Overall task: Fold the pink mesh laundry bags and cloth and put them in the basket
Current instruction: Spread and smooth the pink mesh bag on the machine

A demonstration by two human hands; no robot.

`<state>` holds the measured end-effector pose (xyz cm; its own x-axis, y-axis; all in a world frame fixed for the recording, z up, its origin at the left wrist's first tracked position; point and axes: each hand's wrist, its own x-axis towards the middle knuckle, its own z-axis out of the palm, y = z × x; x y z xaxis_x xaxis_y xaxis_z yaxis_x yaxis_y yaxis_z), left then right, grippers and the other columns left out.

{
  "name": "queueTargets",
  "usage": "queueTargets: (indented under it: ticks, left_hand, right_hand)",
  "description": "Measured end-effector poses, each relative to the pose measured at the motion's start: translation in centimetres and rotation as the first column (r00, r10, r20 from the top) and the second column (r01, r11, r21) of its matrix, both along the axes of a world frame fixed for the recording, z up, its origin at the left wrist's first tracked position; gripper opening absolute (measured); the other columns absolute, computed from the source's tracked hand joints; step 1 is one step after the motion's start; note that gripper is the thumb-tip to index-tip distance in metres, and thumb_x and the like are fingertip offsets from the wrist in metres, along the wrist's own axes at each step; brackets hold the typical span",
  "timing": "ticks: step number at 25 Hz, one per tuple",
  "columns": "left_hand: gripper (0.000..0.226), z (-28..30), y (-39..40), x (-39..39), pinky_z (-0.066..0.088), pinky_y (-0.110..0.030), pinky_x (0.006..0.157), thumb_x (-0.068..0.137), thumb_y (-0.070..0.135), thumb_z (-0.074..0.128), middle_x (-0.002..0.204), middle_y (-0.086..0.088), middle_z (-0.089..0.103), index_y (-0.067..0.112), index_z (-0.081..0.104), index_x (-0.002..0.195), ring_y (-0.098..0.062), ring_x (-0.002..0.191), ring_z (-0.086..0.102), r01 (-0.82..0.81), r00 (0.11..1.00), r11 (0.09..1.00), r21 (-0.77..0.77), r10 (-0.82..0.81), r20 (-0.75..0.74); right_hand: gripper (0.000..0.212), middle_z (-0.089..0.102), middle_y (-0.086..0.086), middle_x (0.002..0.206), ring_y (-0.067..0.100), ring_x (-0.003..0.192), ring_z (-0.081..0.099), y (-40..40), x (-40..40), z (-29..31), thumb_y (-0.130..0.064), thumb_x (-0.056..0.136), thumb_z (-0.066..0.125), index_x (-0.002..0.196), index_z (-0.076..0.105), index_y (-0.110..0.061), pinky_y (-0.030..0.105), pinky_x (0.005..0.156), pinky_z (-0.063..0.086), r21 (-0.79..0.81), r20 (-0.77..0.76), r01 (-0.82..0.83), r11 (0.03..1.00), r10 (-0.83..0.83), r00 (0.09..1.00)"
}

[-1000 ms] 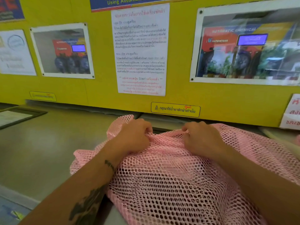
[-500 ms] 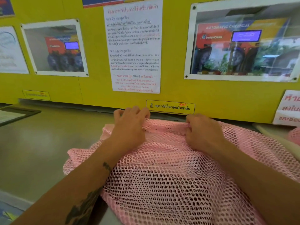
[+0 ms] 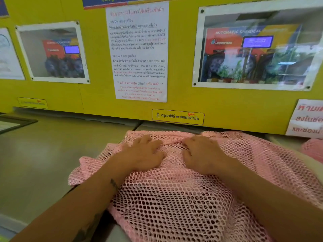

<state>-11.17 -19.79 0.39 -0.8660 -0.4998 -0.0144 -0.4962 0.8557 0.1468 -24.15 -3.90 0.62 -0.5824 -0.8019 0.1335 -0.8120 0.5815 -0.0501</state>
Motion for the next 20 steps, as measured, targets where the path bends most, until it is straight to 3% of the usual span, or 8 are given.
queueTargets:
  ticks: [3,6,8,10,12,14,16,20]
  left_hand:
    - [0.09,-0.1,-1.3,0.3,0.001,-0.071,0.111,0.074,0.087,0.022,0.164,0.001,-0.008,0.044,0.002,0.151,-0.032,0.15,-0.007,-0.11,0.984,0.99,0.084,0.097,0.147]
    - [0.099,0.1,-2.4,0.3,-0.002,-0.067,0.114,0.068,0.092,0.025,0.164,0.0,-0.01,0.043,0.001,0.151,-0.032,0.15,-0.009,-0.12,0.983,0.984,0.13,0.1,0.156]
    - [0.094,0.3,-3.5,0.3,0.001,-0.064,0.116,0.073,0.088,0.029,0.165,-0.004,-0.002,0.04,0.01,0.152,-0.031,0.15,-0.003,-0.142,0.988,0.985,0.099,0.134,0.078]
    - [0.085,1.1,-4.4,0.6,0.003,-0.066,0.115,0.078,0.079,0.038,0.163,-0.008,0.008,0.036,0.022,0.15,-0.031,0.15,0.005,-0.241,0.97,0.967,-0.082,0.237,-0.061]
    - [0.069,1.8,-4.7,1.2,0.012,-0.067,0.113,0.084,0.056,0.052,0.157,-0.01,0.023,0.03,0.033,0.145,-0.033,0.145,0.019,-0.291,0.944,0.924,-0.249,0.236,-0.228]
    - [0.052,2.4,-4.2,1.7,0.03,-0.058,0.108,0.086,0.037,0.056,0.14,-0.008,0.041,0.026,0.046,0.135,-0.032,0.131,0.039,-0.259,0.909,0.94,-0.221,0.16,-0.386]
    - [0.039,2.9,-3.3,2.7,0.043,-0.045,0.098,0.087,0.033,0.057,0.125,-0.004,0.051,0.024,0.054,0.125,-0.027,0.115,0.051,-0.188,0.875,0.98,-0.064,0.137,-0.463]
    - [0.033,3.4,-0.8,6.5,0.047,-0.034,0.086,0.084,0.044,0.059,0.113,0.001,0.06,0.027,0.06,0.112,-0.017,0.095,0.053,-0.09,0.949,0.996,0.004,0.087,-0.302]
  right_hand:
    - [0.064,0.012,0.001,0.165,0.03,0.151,0.003,0.7,-0.7,-0.3,-0.056,0.096,0.021,0.154,0.018,-0.031,0.065,0.115,0.0,0.139,0.098,0.013,0.99,-0.027,0.995]
    - [0.066,0.016,0.0,0.164,0.025,0.151,0.008,0.8,-0.1,0.5,-0.06,0.094,0.03,0.153,0.021,-0.032,0.064,0.116,0.002,0.052,0.08,-0.047,0.998,0.043,0.996]
    - [0.068,0.023,0.001,0.162,0.025,0.149,0.017,0.4,1.0,1.2,-0.064,0.091,0.034,0.151,0.027,-0.033,0.061,0.117,0.006,0.037,0.101,-0.095,0.995,0.091,0.991]
    - [0.073,0.023,0.003,0.161,0.027,0.147,0.02,0.0,2.2,1.7,-0.071,0.087,0.033,0.15,0.027,-0.035,0.061,0.116,0.01,0.126,0.182,-0.159,0.979,0.135,0.974]
    - [0.081,0.012,0.004,0.165,0.028,0.15,0.013,-0.1,3.2,2.2,-0.075,0.084,0.036,0.153,0.018,-0.037,0.061,0.117,0.01,0.191,0.227,-0.199,0.961,0.154,0.962]
    - [0.086,0.006,0.003,0.166,0.028,0.151,0.009,0.1,3.9,3.0,-0.077,0.081,0.038,0.154,0.012,-0.039,0.059,0.119,0.01,0.217,0.24,-0.218,0.952,0.164,0.957]
    - [0.088,0.003,0.005,0.166,0.028,0.151,0.007,0.4,5.0,3.6,-0.075,0.083,0.041,0.155,0.007,-0.038,0.053,0.12,0.01,0.297,0.278,-0.258,0.919,0.174,0.944]
    - [0.083,-0.004,0.003,0.166,0.022,0.152,-0.002,1.1,5.6,3.5,-0.063,0.091,0.045,0.156,0.002,-0.033,0.043,0.12,0.002,0.318,0.311,-0.301,0.899,0.201,0.929]
